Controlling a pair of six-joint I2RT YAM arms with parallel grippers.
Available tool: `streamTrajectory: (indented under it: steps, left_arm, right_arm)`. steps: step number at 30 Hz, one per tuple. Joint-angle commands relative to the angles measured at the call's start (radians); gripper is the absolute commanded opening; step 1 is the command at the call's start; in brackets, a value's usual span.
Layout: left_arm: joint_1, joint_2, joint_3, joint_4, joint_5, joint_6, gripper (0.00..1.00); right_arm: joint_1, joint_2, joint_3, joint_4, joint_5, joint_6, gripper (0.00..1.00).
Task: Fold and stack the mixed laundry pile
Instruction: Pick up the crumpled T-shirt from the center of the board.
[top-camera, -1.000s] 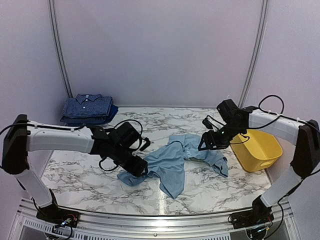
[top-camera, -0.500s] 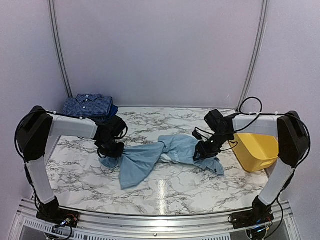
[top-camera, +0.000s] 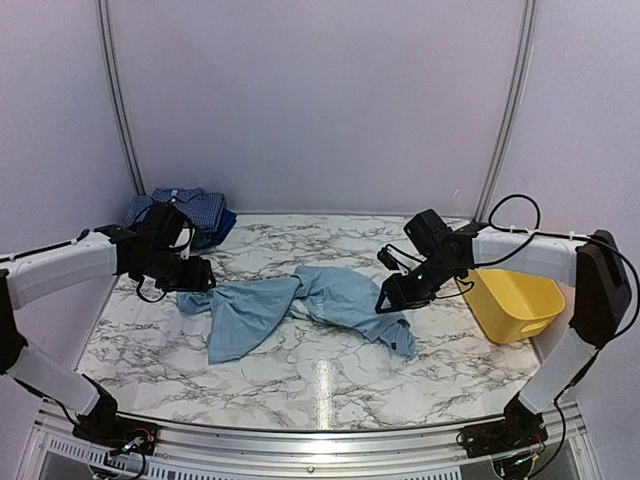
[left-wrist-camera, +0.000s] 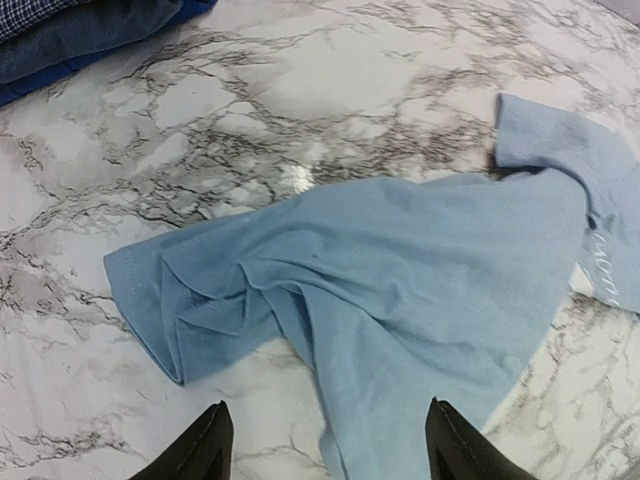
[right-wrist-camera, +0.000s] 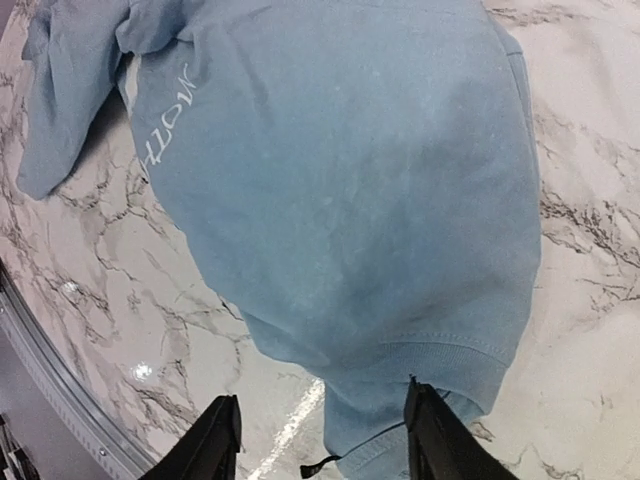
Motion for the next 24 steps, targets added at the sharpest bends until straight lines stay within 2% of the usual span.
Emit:
streamTrajectory:
  steps: [1,6,10,14,17,21,23,24]
  left_arm:
    - [-0.112,-0.080,-0.125,-0.058,0.091,-0.123,0.70]
    - [-0.216,-0.085,-0.223,-0.031,0.057,-0.261,0.76]
    - [-0.280,0.013,-0.235,-0.029,0.010,-0.295,0.83]
    - [-0.326,0.105,-0.216,-0.018,-0.029,-0.340,0.81]
    - [-0.327,0.143,-0.178,-0.014,-0.049,-0.350,0.63]
    - [-0.291,0.114,-0.107,-0.041,-0.081,-0.308,0.20]
    - [-0.237,0.067,-0.064,-0.048,-0.055,-0.284,0.04]
    - [-0.207,0.043,-0.034,-0.051,-0.038,-0.269,0.00]
  right_arm:
    - [0.066,-0.032,0.025,-0.004,0.001,0.028,0.57]
    - [0.116,-0.002,0.026,0.010,0.055,0.029,0.59]
    - [0.148,0.067,0.057,0.029,0.102,0.013,0.62]
    - [0.175,0.169,0.098,0.008,0.187,-0.018,0.64]
    - [0.175,0.216,0.115,0.001,0.254,-0.025,0.61]
    - [0.176,0.217,0.183,-0.062,0.334,-0.036,0.25]
    - [0.168,0.187,0.229,-0.092,0.379,-0.049,0.10]
    - [0.161,0.169,0.265,-0.110,0.386,-0.057,0.05]
